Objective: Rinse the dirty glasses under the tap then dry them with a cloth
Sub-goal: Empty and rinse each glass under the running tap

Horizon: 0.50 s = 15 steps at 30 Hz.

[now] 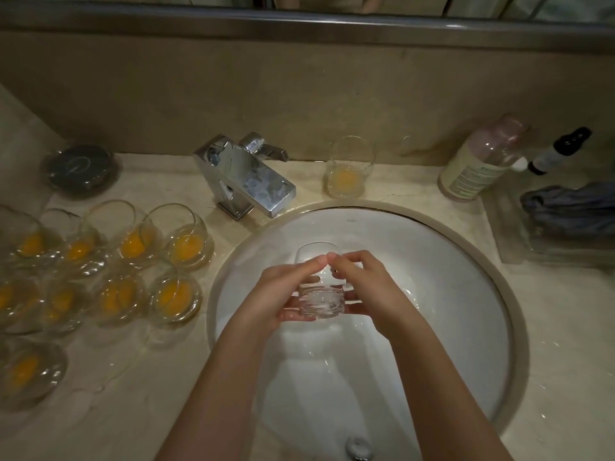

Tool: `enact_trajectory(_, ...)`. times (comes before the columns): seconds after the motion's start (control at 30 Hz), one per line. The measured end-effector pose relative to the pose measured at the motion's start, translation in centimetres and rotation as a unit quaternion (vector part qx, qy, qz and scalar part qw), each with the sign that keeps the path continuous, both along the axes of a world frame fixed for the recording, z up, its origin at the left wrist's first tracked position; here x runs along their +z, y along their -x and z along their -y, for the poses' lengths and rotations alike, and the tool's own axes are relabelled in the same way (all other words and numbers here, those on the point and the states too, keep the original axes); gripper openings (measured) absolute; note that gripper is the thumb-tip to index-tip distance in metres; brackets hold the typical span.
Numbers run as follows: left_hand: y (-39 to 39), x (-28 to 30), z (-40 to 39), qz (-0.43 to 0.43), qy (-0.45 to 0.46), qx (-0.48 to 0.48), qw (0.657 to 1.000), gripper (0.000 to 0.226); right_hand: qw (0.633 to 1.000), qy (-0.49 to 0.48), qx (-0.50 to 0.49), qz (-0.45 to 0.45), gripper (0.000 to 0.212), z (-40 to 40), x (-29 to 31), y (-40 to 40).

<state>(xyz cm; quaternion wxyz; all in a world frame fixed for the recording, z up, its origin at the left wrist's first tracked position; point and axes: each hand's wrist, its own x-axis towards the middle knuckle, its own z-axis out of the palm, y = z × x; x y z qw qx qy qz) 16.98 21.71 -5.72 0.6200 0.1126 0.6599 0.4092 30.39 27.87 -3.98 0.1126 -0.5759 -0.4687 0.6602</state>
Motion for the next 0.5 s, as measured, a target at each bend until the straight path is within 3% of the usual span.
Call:
enact_trajectory(0.23,-1.8,0.6,-1.7,-0.050,-0.140,-0.013,0.989,0.073,0.995,-0.022,-0.031,-0.088,0.044,-1.6,0.8,-2.6)
enact_trajectory(0.4,-2.7,0.7,-3.8,-0.060,-0.229,-0.056,0.970,0.074,0.990,-0.061,-0.019,-0.129,0.039,-3.9,1.6,-4.6)
enact_trajectory(0.5,-2.9,0.8,-5.4,-0.048,-0.264,-0.076,0.960,0.074,0.983,-0.129,-0.053,-0.118,0.051,-5.0,1.9,-5.3)
